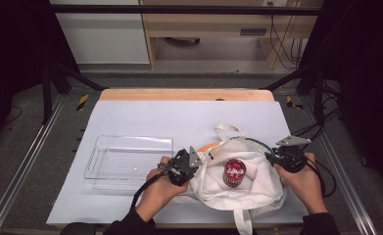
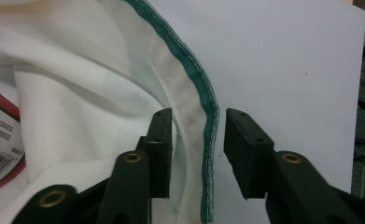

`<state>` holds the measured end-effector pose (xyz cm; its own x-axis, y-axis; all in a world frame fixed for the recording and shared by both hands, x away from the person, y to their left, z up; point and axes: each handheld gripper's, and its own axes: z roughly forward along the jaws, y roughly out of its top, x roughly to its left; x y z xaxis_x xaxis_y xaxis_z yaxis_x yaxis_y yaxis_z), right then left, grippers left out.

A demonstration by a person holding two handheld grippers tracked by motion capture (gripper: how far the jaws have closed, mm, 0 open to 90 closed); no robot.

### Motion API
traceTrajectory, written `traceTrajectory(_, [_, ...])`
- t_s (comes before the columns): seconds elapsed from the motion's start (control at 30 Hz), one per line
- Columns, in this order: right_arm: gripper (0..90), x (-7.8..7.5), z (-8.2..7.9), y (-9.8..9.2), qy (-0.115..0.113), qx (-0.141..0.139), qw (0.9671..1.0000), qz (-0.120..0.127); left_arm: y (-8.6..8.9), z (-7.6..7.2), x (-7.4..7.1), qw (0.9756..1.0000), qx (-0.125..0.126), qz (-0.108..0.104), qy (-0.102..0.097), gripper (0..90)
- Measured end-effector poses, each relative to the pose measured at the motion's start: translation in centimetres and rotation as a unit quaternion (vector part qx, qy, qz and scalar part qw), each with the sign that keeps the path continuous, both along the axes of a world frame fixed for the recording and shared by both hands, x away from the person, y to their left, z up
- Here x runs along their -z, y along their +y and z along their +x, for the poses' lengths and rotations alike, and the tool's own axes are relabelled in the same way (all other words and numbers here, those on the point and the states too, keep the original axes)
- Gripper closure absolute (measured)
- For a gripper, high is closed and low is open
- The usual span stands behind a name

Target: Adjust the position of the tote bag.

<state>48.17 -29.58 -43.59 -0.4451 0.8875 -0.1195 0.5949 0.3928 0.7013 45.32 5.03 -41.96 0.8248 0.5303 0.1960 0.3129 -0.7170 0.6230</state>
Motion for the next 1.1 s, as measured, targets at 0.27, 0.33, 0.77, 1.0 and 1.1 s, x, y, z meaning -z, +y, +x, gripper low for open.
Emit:
traceTrajectory(0.27, [88.7, -0.2, 0.4, 0.3, 0.000, 0.004, 0.9996, -0.028, 0.2, 0.1, 0.3, 1.0000, -0.003, -0.004, 0.003, 88.1])
traceTrajectory(0.33, [88.8, -0.2, 0.5, 0.3, 0.005, 0.010, 0.9996, -0.025, 0.2, 0.1, 0.3, 1.0000, -0.003, -0.002, -0.001, 88.2])
traceTrajectory(0.77, [88.5, 0.9, 1.5, 0.3, 0.019, 0.034, 0.9977, -0.054, 0.2, -0.7, 0.3, 0.9996, -0.002, 0.023, -0.016, 88.4])
traceTrajectory(1.0, [81.9, 0.0, 0.9, 0.4, 0.000, 0.013, 0.9993, -0.036, 0.1, -0.6, 0.2, 0.9997, -0.006, 0.021, -0.014, 88.4])
traceTrajectory(1.1, [88.5, 0.6, 1.3, 0.2, 0.017, 0.016, 0.9988, -0.042, -0.1, -0.5, 0.3, 0.9994, -0.006, 0.030, -0.013, 88.4])
